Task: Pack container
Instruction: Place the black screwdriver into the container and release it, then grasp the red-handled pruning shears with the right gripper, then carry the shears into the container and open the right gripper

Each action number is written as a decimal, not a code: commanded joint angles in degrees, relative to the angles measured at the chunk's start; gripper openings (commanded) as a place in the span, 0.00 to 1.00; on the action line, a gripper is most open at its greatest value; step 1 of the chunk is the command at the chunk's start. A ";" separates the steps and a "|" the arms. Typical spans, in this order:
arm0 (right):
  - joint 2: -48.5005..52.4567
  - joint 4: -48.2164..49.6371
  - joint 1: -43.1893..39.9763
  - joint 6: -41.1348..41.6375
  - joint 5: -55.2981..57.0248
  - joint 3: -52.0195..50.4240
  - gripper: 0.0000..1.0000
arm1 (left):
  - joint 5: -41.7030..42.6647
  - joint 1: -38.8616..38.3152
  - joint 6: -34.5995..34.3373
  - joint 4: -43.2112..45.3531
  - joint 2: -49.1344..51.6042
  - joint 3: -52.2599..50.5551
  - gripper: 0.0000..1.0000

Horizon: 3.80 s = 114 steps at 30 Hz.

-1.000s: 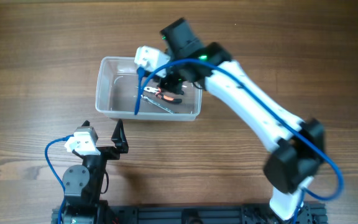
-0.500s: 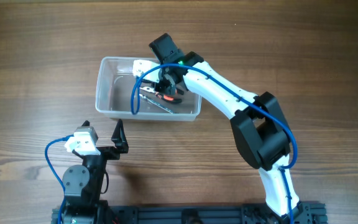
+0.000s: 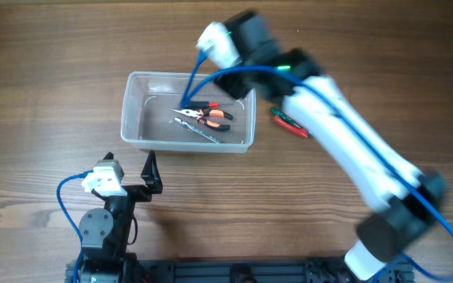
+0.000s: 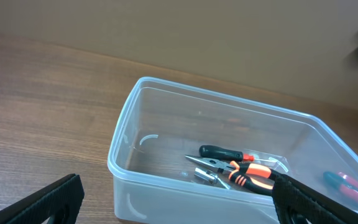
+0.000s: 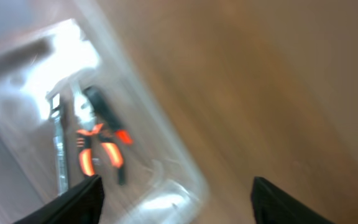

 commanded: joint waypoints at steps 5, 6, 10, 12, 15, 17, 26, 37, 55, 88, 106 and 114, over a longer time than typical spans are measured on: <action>-5.46 -11.91 -15.15 14.64 -4.00 -0.26 0.78 | -0.15 0.33 -0.50 -0.04 -0.09 -0.24 1.00; -5.14 -12.57 -16.02 15.85 -5.46 -1.11 0.78 | -0.15 0.33 -0.50 -0.04 -0.09 -0.26 1.00; -2.71 -12.52 -17.90 17.33 -9.88 -8.90 0.75 | -0.15 0.33 -0.50 -0.04 -0.09 -0.24 1.00; -1.29 -10.88 -17.86 17.33 -9.90 -12.50 0.71 | -0.15 0.33 -0.50 -0.04 -0.09 -0.24 1.00; 0.98 -9.01 -17.86 17.44 -11.08 -18.05 0.60 | -0.15 0.33 -0.50 -0.04 -0.09 -0.24 1.00; 2.49 -8.96 -17.86 17.59 -13.05 -20.81 0.56 | -0.15 0.33 -0.50 -0.04 -0.09 -0.26 1.00; 4.70 -4.66 -17.86 18.69 -13.29 -27.26 0.46 | -0.15 0.33 -0.50 -0.04 -0.09 -0.24 1.00; 6.12 7.82 -17.86 18.40 -10.56 -34.71 0.47 | -0.15 0.33 -0.50 -0.04 -0.09 -0.24 1.00; 10.71 8.94 -17.88 18.86 -9.75 -34.75 0.19 | -0.15 0.33 -0.50 -0.02 -0.09 -0.24 1.00; -13.11 0.63 -15.91 5.40 -28.20 -18.23 0.04 | -0.15 0.33 -0.50 -0.04 -0.09 -0.26 1.00; 0.22 27.80 4.63 -9.94 -29.51 -18.25 0.04 | -0.15 0.33 -0.50 -0.04 -0.09 -0.24 1.00; 12.24 29.68 4.81 -9.29 -34.56 -18.25 0.04 | -0.15 0.33 -0.50 -0.04 -0.09 -0.24 1.00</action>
